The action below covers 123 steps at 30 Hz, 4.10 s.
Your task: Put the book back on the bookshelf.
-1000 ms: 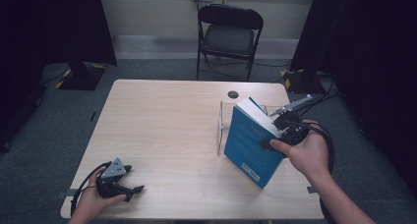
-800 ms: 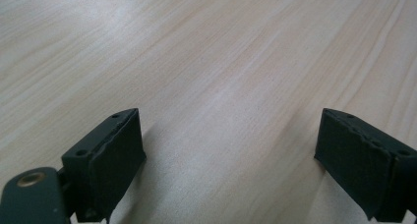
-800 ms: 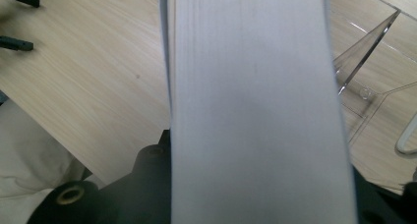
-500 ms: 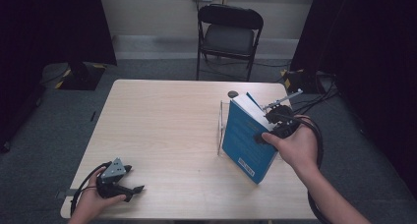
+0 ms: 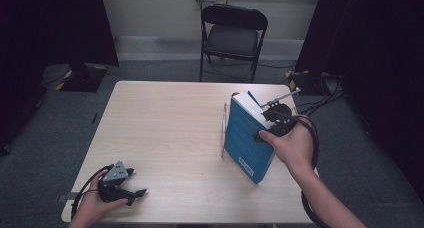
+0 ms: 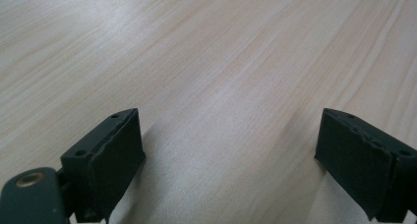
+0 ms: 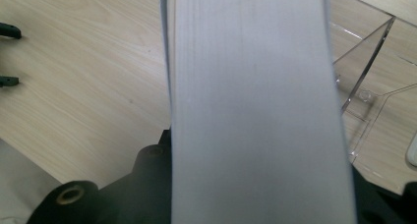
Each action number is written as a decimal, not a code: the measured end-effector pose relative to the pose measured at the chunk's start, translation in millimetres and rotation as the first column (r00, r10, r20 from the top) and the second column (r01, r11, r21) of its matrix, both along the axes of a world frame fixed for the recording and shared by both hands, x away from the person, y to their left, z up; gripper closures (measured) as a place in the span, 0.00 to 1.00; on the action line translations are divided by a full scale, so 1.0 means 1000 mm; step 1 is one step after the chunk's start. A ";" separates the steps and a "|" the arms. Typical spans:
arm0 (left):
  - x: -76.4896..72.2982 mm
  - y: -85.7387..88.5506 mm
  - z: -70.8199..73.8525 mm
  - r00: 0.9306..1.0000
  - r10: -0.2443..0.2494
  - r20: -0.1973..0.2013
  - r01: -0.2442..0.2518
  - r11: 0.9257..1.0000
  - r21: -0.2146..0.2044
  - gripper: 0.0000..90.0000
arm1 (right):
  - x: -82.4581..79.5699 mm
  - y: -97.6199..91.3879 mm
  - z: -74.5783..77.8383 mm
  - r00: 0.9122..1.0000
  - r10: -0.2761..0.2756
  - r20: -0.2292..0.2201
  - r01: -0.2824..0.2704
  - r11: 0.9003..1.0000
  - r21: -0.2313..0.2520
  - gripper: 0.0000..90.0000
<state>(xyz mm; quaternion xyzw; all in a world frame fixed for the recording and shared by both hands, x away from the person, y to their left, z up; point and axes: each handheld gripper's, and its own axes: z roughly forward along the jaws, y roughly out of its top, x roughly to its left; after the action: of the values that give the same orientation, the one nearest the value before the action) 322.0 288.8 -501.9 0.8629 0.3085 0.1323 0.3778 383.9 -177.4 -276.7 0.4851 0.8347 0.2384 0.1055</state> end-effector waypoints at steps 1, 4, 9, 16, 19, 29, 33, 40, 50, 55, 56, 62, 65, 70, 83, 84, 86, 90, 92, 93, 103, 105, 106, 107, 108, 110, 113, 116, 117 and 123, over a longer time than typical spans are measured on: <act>0.000 0.000 0.000 1.000 0.000 0.000 0.000 1.000 0.001 0.11 | 0.001 0.001 -0.001 1.000 -0.001 0.002 0.001 1.000 -0.002 0.69; 0.000 0.000 0.000 1.000 0.000 0.000 0.000 1.000 0.000 0.11 | 0.002 0.004 -0.002 1.000 -0.006 0.005 0.006 1.000 -0.009 0.69; 0.000 0.000 0.000 1.000 0.000 0.000 0.000 1.000 0.000 0.11 | 0.006 0.007 -0.004 1.000 -0.025 0.002 0.025 1.000 -0.005 0.69; 0.000 0.000 0.000 1.000 0.000 0.000 0.000 1.000 0.000 0.11 | 0.009 0.008 -0.005 0.999 -0.053 0.001 0.053 0.999 0.009 0.69; 0.000 0.000 0.000 1.000 0.000 0.001 0.000 1.000 0.001 0.11 | 0.010 0.011 -0.003 0.998 -0.056 0.003 0.056 0.998 -0.001 0.69; 0.000 0.000 0.000 1.000 -0.003 -0.002 0.003 1.000 0.000 0.10 | 0.016 0.015 -0.003 0.997 -0.080 0.005 0.080 0.997 0.003 0.69; 0.000 0.000 0.000 1.000 -0.003 -0.002 0.003 1.000 0.001 0.10 | 0.017 0.017 -0.004 0.996 -0.094 0.003 0.094 0.996 0.002 0.69; 0.000 0.000 0.000 1.000 -0.002 -0.003 0.002 1.000 0.000 0.10 | 0.022 0.022 -0.005 0.993 -0.115 0.013 0.115 0.993 -0.006 0.69; 0.000 0.000 0.000 1.000 -0.003 -0.003 0.003 1.000 0.001 0.10 | 0.034 0.028 -0.008 0.989 -0.147 0.005 0.147 0.989 -0.010 0.69; 0.000 0.000 0.000 1.000 -0.002 -0.001 0.002 1.000 0.001 0.10 | 0.039 0.028 -0.010 0.988 -0.157 0.014 0.157 0.988 -0.005 0.69; 0.000 0.000 0.000 1.000 -0.003 -0.002 0.003 1.000 0.002 0.10 | 0.040 0.029 -0.011 0.988 -0.155 0.015 0.155 0.988 -0.001 0.69; 0.000 0.000 0.000 1.000 -0.006 0.004 0.006 1.000 0.008 0.10 | 0.045 0.031 -0.015 0.988 -0.151 0.018 0.151 0.989 -0.010 0.69; 0.000 0.000 0.000 1.000 -0.005 0.003 0.005 1.000 0.007 0.10 | 0.048 0.031 -0.016 0.985 -0.169 0.024 0.169 0.986 0.000 0.69; 0.000 0.000 0.000 1.000 -0.006 0.003 0.005 1.000 0.008 0.10 | 0.049 0.034 -0.019 0.987 -0.158 0.044 0.159 0.987 -0.013 0.69; 0.000 0.000 0.000 1.000 -0.006 0.002 0.006 1.000 0.009 0.10 | 0.047 0.033 -0.023 0.985 -0.158 0.063 0.159 0.987 -0.002 0.69; 0.000 0.000 0.000 1.000 -0.005 0.003 0.005 1.000 0.008 0.10 | 0.047 0.032 -0.023 0.985 -0.164 0.062 0.164 0.986 0.004 0.69; 0.000 0.000 0.000 1.000 -0.006 0.003 0.006 1.000 0.007 0.10 | 0.047 0.031 -0.023 0.984 -0.170 0.062 0.170 0.985 0.010 0.69; 0.000 -0.001 0.000 1.000 -0.009 -0.005 0.009 1.000 0.005 0.09 | 0.047 0.032 -0.022 0.983 -0.167 0.073 0.167 0.986 0.007 0.69; 0.000 -0.001 0.000 1.000 -0.011 -0.004 0.011 1.000 0.005 0.08 | 0.049 0.032 -0.022 0.981 -0.176 0.078 0.175 0.984 0.012 0.69; 0.000 -0.001 0.000 1.000 -0.011 -0.004 0.011 1.000 0.004 0.08 | 0.049 0.032 -0.022 0.980 -0.177 0.091 0.176 0.984 0.012 0.69; -0.001 -0.001 0.000 1.000 -0.011 -0.005 0.011 1.000 0.004 0.08 | 0.059 0.037 -0.027 0.974 -0.191 0.125 0.191 0.981 0.009 0.68; -0.001 -0.001 0.000 1.000 -0.011 -0.005 0.011 1.000 0.004 0.08 | 0.061 0.039 -0.027 0.971 -0.193 0.138 0.193 0.981 0.011 0.68; -0.001 -0.001 0.000 1.000 -0.011 -0.006 0.011 1.000 0.005 0.08 | 0.061 0.040 -0.027 0.970 -0.196 0.145 0.197 0.980 0.010 0.68; -0.001 -0.001 0.000 1.000 -0.011 -0.005 0.011 1.000 0.004 0.08 | 0.061 0.041 -0.026 0.969 -0.200 0.145 0.202 0.979 0.007 0.68; -0.001 -0.001 0.000 1.000 -0.013 -0.005 0.013 1.000 0.005 0.08 | 0.062 0.040 -0.027 0.969 -0.199 0.145 0.200 0.980 0.010 0.68; -0.001 -0.001 0.000 1.000 -0.017 -0.006 0.017 1.000 0.007 0.07 | 0.063 0.038 -0.027 0.969 -0.199 0.145 0.199 0.980 0.016 0.68; -0.001 -0.001 0.000 1.000 -0.017 -0.006 0.017 1.000 0.007 0.07 | 0.063 0.036 -0.027 0.968 -0.203 0.144 0.202 0.979 0.024 0.68; -0.001 -0.001 0.000 1.000 -0.016 -0.006 0.016 1.000 0.006 0.07 | 0.063 0.036 -0.027 0.969 -0.203 0.143 0.201 0.979 0.024 0.67; -0.001 -0.001 0.000 1.000 -0.015 -0.007 0.015 1.000 0.006 0.07 | 0.063 0.035 -0.027 0.969 -0.202 0.143 0.200 0.979 0.023 0.67; -0.001 -0.001 -0.001 1.000 -0.017 0.002 0.017 1.000 0.009 0.06 | 0.063 0.033 -0.026 0.975 -0.172 0.143 0.168 0.985 0.036 0.64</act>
<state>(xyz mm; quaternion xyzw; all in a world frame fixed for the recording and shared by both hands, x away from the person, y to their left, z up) 321.3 287.4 -502.7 0.8670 0.3003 0.1313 0.3754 446.6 -144.7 -302.9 0.5372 0.7773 0.2734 0.1804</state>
